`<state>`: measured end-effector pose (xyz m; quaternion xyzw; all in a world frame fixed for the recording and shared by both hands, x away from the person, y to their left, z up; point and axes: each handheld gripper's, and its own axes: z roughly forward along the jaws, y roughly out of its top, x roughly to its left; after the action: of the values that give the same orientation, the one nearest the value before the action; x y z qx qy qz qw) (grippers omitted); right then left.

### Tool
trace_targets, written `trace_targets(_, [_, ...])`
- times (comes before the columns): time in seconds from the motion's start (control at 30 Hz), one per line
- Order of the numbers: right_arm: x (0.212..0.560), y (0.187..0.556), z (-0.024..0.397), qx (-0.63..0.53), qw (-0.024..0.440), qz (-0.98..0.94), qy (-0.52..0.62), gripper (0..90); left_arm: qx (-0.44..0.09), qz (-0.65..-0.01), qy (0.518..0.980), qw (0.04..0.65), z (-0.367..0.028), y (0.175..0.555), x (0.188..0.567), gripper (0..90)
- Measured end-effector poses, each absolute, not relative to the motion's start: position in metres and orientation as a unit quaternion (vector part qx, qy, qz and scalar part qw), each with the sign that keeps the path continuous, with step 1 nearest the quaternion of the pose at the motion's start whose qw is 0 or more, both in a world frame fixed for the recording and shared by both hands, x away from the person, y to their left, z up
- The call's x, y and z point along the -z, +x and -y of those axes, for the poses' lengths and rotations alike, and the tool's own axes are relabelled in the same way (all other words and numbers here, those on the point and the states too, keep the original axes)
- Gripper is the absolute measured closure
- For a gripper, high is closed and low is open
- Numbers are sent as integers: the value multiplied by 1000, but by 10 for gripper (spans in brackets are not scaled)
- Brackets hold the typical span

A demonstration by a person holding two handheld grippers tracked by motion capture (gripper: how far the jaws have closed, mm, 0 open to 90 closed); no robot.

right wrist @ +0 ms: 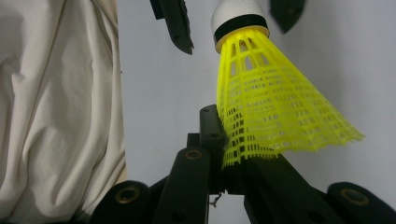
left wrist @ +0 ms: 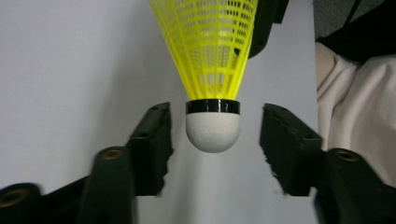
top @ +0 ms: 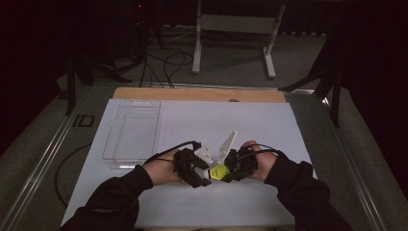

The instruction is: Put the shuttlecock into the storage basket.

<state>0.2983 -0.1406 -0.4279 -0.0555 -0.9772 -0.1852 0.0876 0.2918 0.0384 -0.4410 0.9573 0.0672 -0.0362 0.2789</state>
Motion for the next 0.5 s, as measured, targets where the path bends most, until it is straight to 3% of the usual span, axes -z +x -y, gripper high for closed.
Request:
trace_targets(0.2, [428, 298, 141, 184, 90, 977, -59, 896, 35, -59, 959, 275, -38, 291, 441, 587])
trace_targets(0.5, [428, 297, 141, 183, 93, 977, -59, 895, 41, -59, 959, 273, -35, 294, 440, 645])
